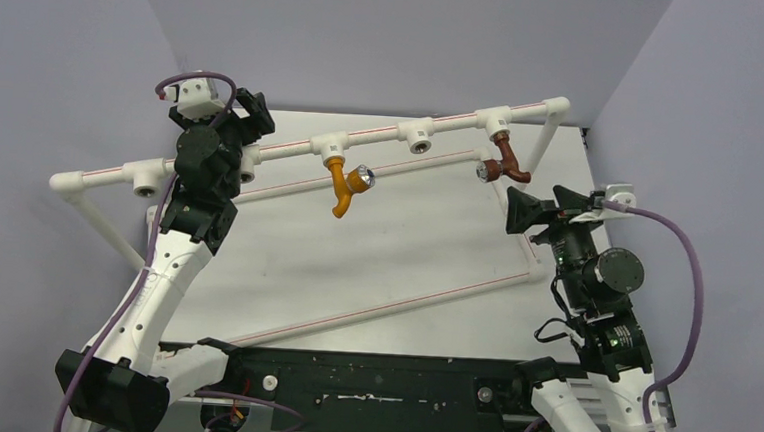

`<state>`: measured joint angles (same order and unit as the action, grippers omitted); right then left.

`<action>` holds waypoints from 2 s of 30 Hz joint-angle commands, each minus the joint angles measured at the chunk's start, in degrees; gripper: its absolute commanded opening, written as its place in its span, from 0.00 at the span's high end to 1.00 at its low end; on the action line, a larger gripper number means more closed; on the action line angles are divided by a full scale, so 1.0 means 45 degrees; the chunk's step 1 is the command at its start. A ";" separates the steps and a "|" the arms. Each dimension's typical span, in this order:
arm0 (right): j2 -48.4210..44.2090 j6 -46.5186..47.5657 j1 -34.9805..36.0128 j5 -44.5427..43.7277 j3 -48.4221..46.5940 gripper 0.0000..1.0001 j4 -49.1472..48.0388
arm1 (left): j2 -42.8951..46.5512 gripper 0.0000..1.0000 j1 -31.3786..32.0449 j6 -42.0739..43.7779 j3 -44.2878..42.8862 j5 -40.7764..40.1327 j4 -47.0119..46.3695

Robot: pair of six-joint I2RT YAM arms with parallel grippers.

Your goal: Install the water faucets

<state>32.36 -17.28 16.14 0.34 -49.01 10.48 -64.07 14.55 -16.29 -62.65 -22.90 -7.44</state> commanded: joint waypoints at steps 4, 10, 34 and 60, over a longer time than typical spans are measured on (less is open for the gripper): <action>0.0079 0.8542 0.0550 0.1465 -0.0331 0.19 -0.1536 | -0.0571 0.22 0.0225 -0.0128 0.0993 0.0399 0.3471; 0.0338 1.2862 0.1627 0.0604 -0.0167 0.17 -0.1983 | -0.0508 0.22 0.0226 -0.0149 0.1011 0.0404 0.3453; 0.2221 2.2320 0.3492 -0.2586 0.1899 0.17 -0.6755 | -0.0581 0.22 0.0225 -0.0205 0.1015 0.0417 0.3436; 0.3334 1.1299 0.3366 -0.4310 0.1343 1.00 -0.9518 | -0.0547 0.22 0.0225 -0.0217 0.1011 0.0459 0.3432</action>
<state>49.25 55.81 31.55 -14.83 -40.45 -20.64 -64.10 14.52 -16.36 -62.65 -22.72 -7.73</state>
